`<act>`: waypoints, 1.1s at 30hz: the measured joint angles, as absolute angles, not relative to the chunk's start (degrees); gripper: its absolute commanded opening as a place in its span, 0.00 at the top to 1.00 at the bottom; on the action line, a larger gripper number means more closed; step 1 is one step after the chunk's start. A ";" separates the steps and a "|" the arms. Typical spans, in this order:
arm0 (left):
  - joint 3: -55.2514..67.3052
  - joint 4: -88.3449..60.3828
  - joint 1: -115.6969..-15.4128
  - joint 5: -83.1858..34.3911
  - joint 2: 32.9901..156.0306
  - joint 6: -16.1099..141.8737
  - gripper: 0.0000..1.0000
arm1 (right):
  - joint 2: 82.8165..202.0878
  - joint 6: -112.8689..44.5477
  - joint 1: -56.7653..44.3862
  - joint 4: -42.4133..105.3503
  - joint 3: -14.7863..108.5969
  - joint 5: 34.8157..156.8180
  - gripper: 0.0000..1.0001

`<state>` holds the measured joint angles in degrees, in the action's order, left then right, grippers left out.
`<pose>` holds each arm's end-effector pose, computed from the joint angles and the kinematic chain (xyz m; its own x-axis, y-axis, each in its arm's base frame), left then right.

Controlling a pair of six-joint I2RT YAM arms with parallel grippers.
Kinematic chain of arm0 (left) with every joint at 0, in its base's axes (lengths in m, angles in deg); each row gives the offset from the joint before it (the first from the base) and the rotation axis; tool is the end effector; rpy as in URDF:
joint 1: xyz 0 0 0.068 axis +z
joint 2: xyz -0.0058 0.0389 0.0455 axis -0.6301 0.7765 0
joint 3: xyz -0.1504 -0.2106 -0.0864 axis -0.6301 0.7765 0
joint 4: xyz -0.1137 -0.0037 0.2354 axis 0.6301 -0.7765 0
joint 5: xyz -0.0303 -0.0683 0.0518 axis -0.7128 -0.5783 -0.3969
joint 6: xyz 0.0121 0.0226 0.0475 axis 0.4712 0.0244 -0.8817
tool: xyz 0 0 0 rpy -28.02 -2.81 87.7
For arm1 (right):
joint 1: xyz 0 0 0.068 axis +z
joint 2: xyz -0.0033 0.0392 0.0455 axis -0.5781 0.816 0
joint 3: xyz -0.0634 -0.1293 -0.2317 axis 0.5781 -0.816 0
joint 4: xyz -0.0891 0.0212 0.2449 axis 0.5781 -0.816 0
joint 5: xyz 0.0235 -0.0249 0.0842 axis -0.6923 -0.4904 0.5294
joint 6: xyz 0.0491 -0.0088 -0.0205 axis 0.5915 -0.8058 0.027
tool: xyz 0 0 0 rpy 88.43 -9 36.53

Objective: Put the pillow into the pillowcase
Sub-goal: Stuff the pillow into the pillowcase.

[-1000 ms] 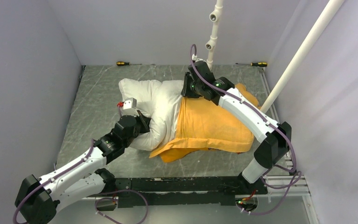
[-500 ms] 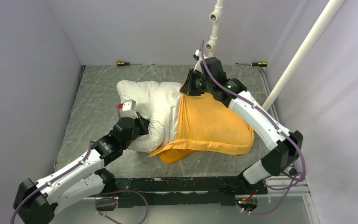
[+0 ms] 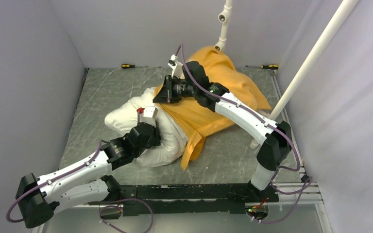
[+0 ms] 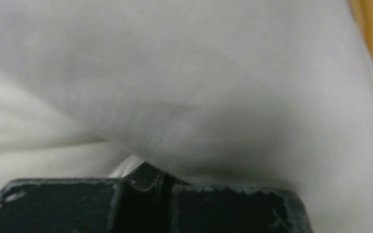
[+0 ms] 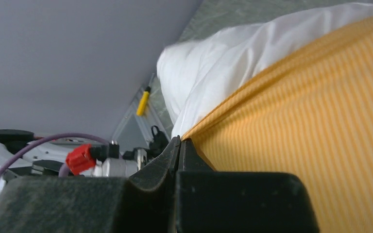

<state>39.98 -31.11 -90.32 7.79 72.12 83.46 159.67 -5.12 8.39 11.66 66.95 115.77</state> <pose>0.1400 -0.1515 0.2668 -0.5258 -0.1221 -0.8418 0.2516 0.9231 -0.2910 0.2797 0.2901 0.3822 -0.7684 -0.0164 -0.6397 -0.5804 0.4388 0.6859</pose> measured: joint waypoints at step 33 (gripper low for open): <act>5.95 -80.73 -74.28 7.50 73.28 87.38 0.01 | 152.68 4.17 7.47 28.99 44.87 111.46 1.00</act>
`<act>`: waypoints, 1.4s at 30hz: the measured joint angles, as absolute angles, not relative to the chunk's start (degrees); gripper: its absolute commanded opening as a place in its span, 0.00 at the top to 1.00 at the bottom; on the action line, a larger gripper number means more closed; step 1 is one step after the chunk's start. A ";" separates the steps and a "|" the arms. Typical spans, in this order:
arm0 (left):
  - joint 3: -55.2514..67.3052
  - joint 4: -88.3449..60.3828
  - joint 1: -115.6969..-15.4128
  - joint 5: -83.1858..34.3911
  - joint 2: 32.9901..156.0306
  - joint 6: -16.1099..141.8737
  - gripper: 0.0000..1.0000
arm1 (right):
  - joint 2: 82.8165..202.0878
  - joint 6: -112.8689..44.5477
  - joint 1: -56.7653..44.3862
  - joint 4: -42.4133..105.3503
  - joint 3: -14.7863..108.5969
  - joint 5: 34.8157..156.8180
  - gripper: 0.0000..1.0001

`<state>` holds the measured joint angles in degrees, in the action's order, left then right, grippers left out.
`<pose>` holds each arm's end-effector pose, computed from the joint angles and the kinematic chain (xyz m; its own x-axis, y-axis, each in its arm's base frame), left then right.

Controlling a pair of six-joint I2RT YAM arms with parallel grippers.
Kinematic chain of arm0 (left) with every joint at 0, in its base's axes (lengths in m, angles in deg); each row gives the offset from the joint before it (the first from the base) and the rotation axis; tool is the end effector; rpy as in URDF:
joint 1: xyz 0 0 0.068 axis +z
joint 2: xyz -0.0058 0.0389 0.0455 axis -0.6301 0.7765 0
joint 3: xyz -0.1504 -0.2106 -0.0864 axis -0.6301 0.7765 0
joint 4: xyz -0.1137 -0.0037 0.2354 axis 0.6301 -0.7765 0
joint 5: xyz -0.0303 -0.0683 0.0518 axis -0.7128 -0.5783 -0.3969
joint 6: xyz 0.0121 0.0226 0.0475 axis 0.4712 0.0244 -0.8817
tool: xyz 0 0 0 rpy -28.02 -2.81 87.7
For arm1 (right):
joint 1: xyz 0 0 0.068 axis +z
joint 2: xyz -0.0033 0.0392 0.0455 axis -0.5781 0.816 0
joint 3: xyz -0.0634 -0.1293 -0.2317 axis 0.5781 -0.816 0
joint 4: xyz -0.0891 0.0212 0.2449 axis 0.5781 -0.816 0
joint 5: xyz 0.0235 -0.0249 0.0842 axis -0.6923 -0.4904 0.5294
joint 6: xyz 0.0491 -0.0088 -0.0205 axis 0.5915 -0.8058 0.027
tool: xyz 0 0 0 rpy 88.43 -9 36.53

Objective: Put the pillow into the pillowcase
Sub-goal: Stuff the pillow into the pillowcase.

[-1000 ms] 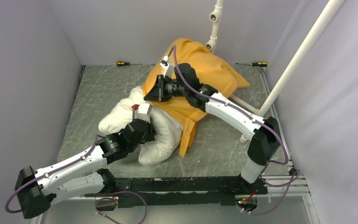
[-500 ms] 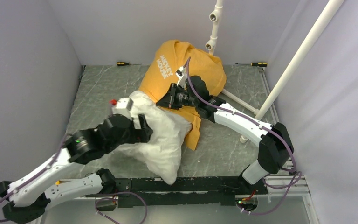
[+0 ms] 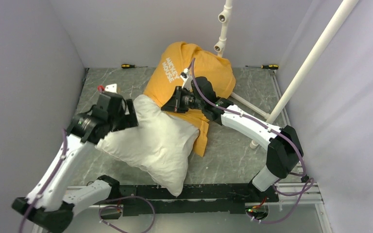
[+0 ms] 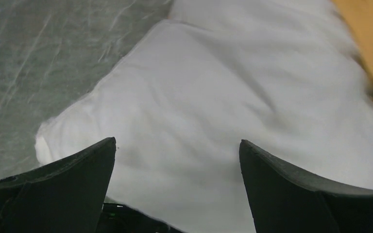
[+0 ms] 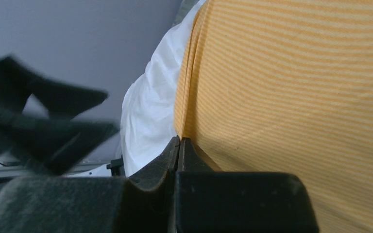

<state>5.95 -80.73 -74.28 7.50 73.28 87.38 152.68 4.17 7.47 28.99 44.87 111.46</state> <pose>0.1333 -0.0767 0.3832 -0.6581 -0.1958 -0.7270 -0.1043 0.9800 -0.1695 0.2674 0.2666 0.3222 -0.8183 0.1299 -0.5599 -0.4467 0.4693 0.7617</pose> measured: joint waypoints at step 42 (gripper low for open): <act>32.85 -17.08 -51.70 -52.28 84.69 95.42 1.00 | 150.21 -2.56 16.67 16.38 47.26 116.95 0.23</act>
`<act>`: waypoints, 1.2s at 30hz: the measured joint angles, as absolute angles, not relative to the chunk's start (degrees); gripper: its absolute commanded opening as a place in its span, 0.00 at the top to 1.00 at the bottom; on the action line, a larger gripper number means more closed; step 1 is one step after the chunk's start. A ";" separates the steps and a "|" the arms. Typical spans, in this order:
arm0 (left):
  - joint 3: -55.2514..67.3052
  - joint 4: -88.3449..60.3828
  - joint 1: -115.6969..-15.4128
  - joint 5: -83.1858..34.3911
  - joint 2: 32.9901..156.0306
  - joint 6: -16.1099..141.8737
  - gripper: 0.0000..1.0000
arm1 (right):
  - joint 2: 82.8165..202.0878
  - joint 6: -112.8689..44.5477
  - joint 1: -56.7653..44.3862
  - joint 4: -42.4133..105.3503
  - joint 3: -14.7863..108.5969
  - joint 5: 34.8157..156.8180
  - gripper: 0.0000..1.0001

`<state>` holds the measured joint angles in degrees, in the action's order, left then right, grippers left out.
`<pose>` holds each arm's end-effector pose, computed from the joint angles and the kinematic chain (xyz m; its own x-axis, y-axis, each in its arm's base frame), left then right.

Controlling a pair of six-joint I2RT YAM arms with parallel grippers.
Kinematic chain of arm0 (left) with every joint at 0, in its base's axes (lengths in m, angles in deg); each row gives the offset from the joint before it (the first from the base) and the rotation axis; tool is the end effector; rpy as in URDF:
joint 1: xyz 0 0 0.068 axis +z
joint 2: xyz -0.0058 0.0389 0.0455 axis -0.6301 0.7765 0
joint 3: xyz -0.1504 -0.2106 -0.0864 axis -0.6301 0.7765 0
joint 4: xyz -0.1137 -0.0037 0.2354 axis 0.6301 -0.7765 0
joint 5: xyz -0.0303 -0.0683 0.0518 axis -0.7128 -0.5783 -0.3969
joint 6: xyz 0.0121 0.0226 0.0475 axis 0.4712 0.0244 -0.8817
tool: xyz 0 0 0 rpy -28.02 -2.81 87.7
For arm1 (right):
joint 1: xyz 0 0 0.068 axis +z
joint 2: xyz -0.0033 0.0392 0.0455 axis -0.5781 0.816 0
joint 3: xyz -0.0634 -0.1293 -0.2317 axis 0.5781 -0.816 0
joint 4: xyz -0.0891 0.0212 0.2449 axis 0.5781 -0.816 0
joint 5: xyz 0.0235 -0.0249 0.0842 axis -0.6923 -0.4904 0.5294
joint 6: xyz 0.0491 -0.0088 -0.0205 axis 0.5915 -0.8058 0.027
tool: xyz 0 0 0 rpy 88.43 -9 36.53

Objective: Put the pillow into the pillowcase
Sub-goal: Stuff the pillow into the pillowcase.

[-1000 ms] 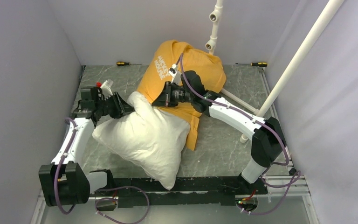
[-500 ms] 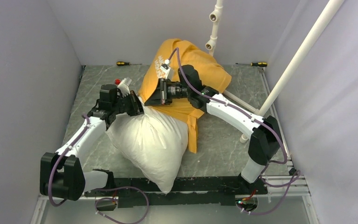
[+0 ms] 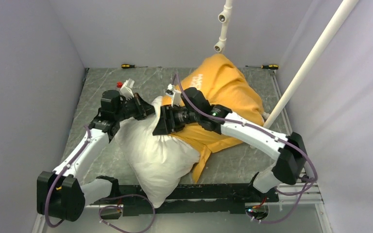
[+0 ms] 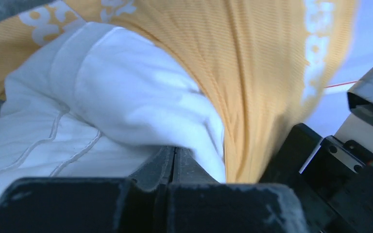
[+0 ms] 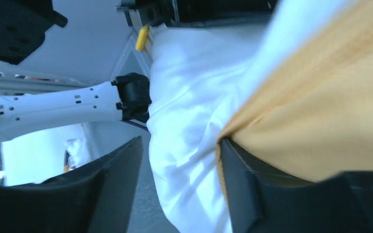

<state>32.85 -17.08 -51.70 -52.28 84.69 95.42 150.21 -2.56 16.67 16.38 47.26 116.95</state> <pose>0.2464 -0.0769 0.2882 -0.7501 -0.4079 -0.5205 0.2660 0.5344 -0.8023 0.2078 0.2935 0.3312 -0.8215 -0.1666 -0.5454 -0.5623 0.3958 0.7261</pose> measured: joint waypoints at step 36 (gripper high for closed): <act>38.60 -10.94 -68.29 -35.23 77.06 87.33 1.00 | 173.07 -18.10 8.63 -19.27 90.95 79.03 0.47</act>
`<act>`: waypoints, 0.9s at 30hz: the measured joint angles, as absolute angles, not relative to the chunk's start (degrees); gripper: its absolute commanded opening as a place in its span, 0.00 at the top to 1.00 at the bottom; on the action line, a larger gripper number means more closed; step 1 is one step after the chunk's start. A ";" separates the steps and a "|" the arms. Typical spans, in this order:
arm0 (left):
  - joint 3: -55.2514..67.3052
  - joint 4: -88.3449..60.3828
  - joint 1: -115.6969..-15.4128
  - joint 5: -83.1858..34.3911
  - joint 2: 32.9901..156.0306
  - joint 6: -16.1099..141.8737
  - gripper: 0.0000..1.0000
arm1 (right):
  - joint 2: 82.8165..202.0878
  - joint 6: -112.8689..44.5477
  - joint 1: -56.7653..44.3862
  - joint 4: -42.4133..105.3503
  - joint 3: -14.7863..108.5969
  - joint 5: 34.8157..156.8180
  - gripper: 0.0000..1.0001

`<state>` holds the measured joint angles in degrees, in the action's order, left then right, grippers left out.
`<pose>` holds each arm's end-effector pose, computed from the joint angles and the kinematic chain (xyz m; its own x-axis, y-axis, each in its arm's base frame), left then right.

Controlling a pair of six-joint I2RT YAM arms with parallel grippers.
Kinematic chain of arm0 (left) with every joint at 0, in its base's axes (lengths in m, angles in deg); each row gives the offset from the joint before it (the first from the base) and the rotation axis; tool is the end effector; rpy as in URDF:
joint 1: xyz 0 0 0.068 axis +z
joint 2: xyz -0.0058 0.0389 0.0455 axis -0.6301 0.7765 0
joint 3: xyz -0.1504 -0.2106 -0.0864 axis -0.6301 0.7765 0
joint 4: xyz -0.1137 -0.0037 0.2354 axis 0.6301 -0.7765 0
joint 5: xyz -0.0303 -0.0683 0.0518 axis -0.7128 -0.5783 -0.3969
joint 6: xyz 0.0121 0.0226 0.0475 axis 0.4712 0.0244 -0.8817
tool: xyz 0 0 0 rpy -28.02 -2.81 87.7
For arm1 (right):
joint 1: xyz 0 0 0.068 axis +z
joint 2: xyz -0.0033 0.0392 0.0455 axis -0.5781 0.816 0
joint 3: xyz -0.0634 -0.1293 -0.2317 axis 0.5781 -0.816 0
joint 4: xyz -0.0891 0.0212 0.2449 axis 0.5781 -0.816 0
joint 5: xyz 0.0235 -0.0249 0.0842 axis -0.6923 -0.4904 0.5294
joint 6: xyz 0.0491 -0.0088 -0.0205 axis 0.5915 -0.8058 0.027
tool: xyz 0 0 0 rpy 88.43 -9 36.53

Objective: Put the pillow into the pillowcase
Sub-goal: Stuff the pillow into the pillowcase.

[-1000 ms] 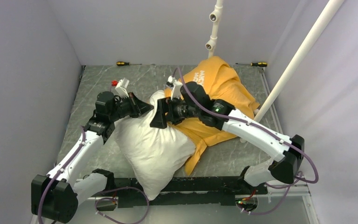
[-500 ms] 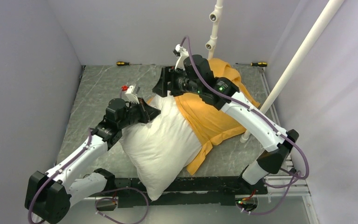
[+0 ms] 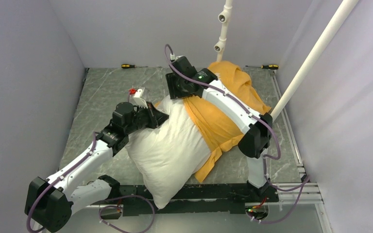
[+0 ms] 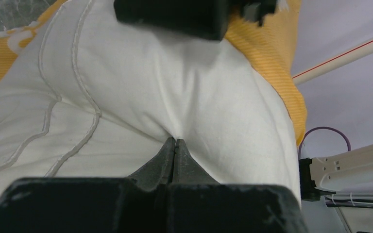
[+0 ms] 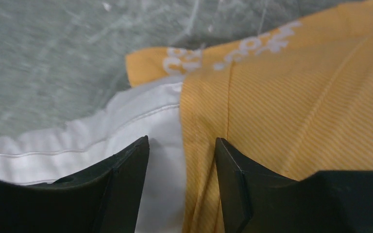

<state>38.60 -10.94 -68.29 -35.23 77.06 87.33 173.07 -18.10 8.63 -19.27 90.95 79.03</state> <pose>0.2004 -0.1255 0.2924 -0.5962 -0.3033 -0.7433 0.4807 0.6068 -0.6331 0.3144 0.2951 0.3773 -0.6895 -0.1314 -0.7123 -0.3624 0.9140 0.1822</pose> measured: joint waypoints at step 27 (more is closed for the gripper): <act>34.17 -16.05 -73.03 -33.59 74.98 86.63 1.00 | 159.69 -17.51 7.91 -16.97 83.04 92.23 1.00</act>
